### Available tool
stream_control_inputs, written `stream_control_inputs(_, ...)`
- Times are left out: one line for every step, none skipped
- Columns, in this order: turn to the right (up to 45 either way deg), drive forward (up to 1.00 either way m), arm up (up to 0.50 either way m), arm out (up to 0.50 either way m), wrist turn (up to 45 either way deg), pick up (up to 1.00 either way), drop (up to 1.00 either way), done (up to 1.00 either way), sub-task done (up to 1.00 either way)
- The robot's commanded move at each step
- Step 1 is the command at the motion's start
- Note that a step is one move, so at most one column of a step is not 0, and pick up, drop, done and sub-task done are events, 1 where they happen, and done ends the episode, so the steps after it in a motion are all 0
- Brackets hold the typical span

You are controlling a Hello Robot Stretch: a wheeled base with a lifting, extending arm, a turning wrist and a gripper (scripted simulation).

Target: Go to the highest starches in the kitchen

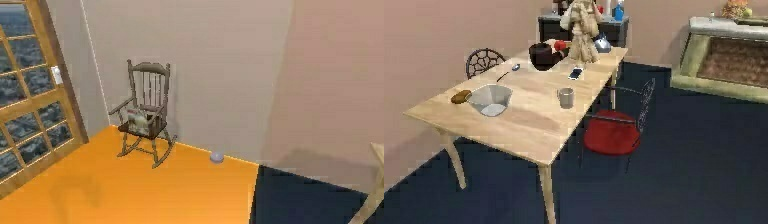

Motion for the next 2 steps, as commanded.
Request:
stream_control_inputs(33.0,0.00,0.00,0.00,0.0,0.00,0.00,0.00,0.00)
stream_control_inputs(0.0,0.05,0.00,0.00,0.0,0.00,0.00,0.00,0.00)
